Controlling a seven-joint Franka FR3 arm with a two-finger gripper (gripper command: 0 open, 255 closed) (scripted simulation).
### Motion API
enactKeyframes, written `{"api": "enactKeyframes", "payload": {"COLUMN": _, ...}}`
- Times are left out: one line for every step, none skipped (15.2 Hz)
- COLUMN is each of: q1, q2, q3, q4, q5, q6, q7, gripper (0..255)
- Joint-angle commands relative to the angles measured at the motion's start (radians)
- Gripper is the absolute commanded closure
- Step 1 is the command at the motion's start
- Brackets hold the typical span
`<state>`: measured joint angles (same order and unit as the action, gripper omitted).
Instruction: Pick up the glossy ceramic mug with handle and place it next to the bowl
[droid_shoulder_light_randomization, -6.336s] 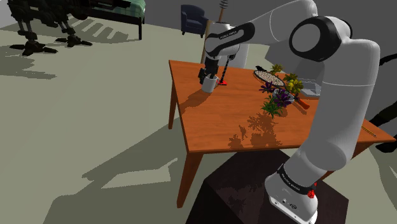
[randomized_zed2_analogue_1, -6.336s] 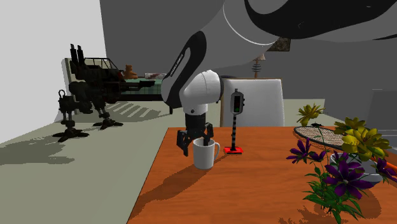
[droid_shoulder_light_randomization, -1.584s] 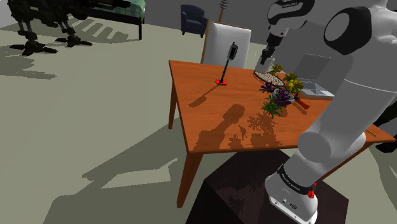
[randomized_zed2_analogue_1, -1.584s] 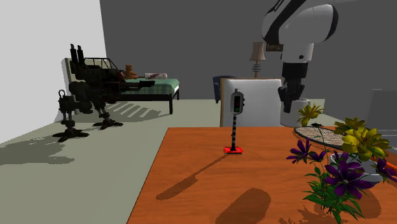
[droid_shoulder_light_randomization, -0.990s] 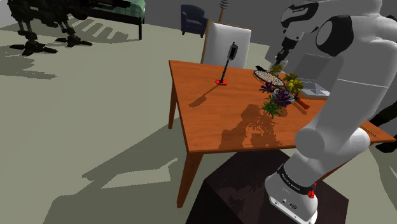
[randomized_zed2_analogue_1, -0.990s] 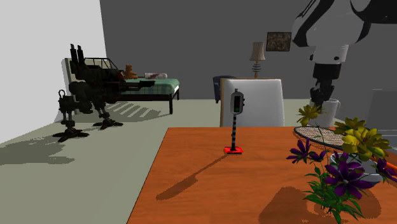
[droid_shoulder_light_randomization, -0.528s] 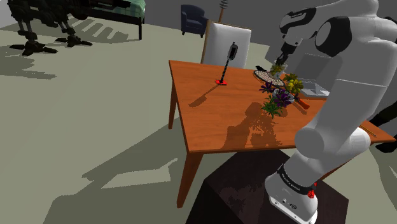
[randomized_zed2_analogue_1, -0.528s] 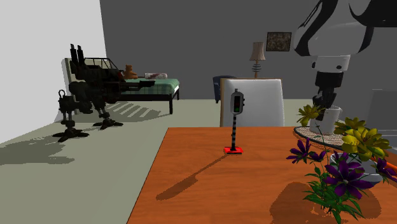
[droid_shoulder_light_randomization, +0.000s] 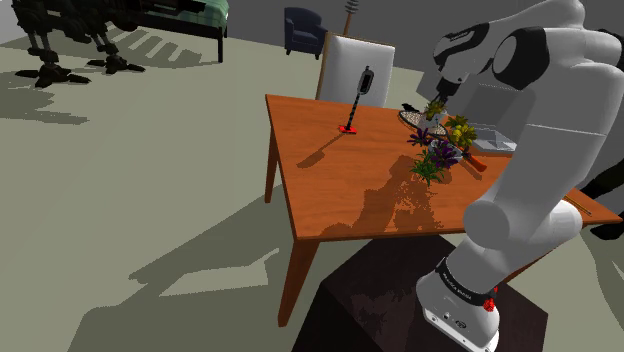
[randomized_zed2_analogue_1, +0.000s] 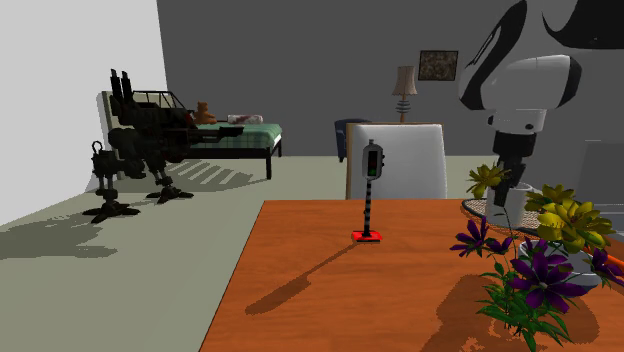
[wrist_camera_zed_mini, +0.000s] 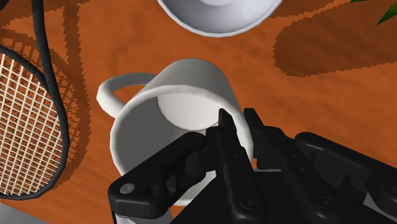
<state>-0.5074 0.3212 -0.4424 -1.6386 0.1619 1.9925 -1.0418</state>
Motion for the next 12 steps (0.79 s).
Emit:
{"api": "enactKeyframes", "payload": {"q1": 0.001, "q2": 0.003, "q3": 0.002, "q4": -0.024, "q5": 0.003, "q6": 0.027, "q7": -0.002, "gripper": 255}}
{"api": "enactKeyframes", "payload": {"q1": 0.001, "q2": 0.007, "q3": 0.003, "q4": -0.033, "q5": 0.005, "q6": 0.040, "q7": -0.003, "gripper": 255}}
{"api": "enactKeyframes", "payload": {"q1": 0.001, "q2": 0.011, "q3": 0.003, "q4": -0.041, "q5": 0.007, "q6": 0.051, "q7": -0.005, "gripper": 255}}
{"api": "enactKeyframes", "payload": {"q1": 0.001, "q2": 0.014, "q3": 0.004, "q4": -0.050, "q5": 0.010, "q6": 0.063, "q7": -0.007, "gripper": 255}}
{"api": "enactKeyframes", "payload": {"q1": 0.000, "q2": 0.018, "q3": 0.005, "q4": -0.058, "q5": 0.012, "q6": 0.075, "q7": -0.008, "gripper": 255}}
{"api": "enactKeyframes", "payload": {"q1": 0.000, "q2": 0.023, "q3": 0.007, "q4": -0.066, "q5": 0.015, "q6": 0.087, "q7": -0.010, "gripper": 255}}
{"api": "enactKeyframes", "payload": {"q1": 0.000, "q2": 0.027, "q3": 0.008, "q4": -0.074, "q5": 0.018, "q6": 0.099, "q7": -0.012, "gripper": 255}}
{"api": "enactKeyframes", "payload": {"q1": -0.001, "q2": 0.032, "q3": 0.009, "q4": -0.081, "q5": 0.020, "q6": 0.110, "q7": -0.014, "gripper": 255}}
{"api": "enactKeyframes", "payload": {"q1": -0.002, "q2": 0.036, "q3": 0.010, "q4": -0.088, "q5": 0.023, "q6": 0.122, "q7": -0.016, "gripper": 255}}
{"api": "enactKeyframes", "payload": {"q1": -0.002, "q2": 0.041, "q3": 0.011, "q4": -0.095, "q5": 0.026, "q6": 0.133, "q7": -0.018, "gripper": 255}}
{"api": "enactKeyframes", "payload": {"q1": -0.003, "q2": 0.047, "q3": 0.013, "q4": -0.102, "q5": 0.030, "q6": 0.144, "q7": -0.020, "gripper": 255}}
{"api": "enactKeyframes", "payload": {"q1": -0.004, "q2": 0.052, "q3": 0.014, "q4": -0.108, "q5": 0.033, "q6": 0.156, "q7": -0.022, "gripper": 255}}
